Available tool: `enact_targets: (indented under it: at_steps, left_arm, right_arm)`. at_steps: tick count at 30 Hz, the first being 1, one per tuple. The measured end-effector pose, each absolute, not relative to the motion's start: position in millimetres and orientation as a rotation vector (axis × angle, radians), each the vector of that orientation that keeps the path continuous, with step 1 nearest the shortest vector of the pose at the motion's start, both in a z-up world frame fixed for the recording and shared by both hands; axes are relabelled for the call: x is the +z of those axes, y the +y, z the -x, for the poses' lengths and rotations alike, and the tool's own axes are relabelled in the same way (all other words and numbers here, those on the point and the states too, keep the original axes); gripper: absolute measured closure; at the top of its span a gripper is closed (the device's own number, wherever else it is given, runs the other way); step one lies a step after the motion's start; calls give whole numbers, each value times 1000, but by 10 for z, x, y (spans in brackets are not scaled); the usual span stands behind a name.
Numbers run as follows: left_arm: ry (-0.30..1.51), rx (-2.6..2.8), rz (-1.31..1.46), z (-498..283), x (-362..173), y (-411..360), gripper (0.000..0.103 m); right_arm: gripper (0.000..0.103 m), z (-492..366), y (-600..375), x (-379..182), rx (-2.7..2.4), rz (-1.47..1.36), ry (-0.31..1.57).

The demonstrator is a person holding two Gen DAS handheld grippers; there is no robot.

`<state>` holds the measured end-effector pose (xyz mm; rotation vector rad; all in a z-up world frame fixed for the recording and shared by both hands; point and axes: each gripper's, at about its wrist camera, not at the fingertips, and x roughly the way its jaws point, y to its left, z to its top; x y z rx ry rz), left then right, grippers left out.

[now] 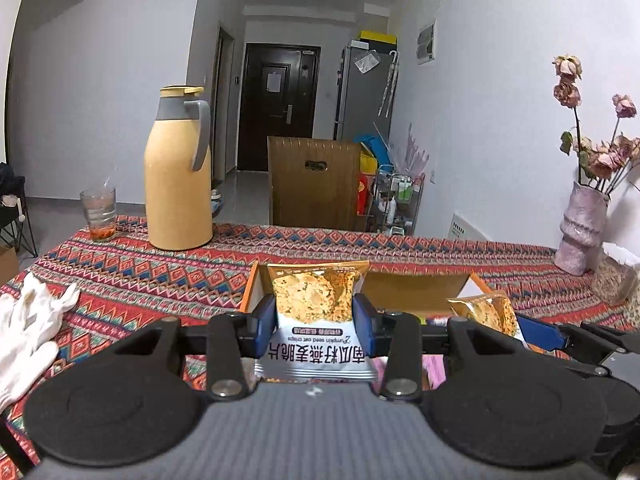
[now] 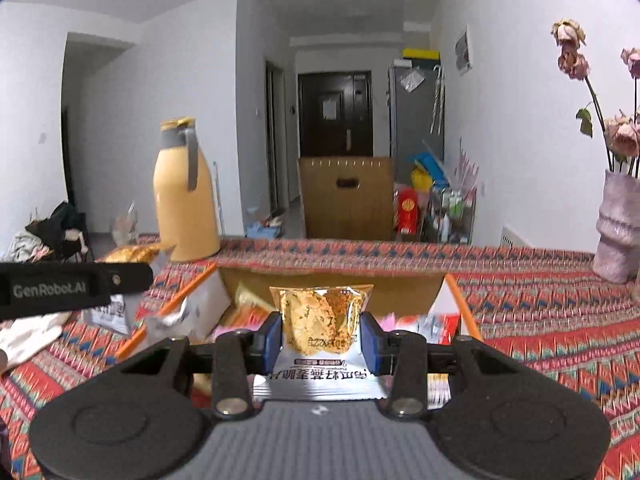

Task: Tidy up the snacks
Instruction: 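Carry both held packets up and over the open box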

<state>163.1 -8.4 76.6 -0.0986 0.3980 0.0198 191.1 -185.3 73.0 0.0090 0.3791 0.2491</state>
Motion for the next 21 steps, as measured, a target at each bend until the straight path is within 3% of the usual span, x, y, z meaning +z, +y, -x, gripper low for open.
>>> enact_targets:
  at_steps: [11,21]
  left_arm:
    - [358,95,126,-2105,577,-144,61]
    - [398,94,123,-2189,381,-97,58]
  right_arm:
    - [63,-2377,-1883,554,199,-78,304]
    - [62,-2457,-1835,359,206,-54,370]
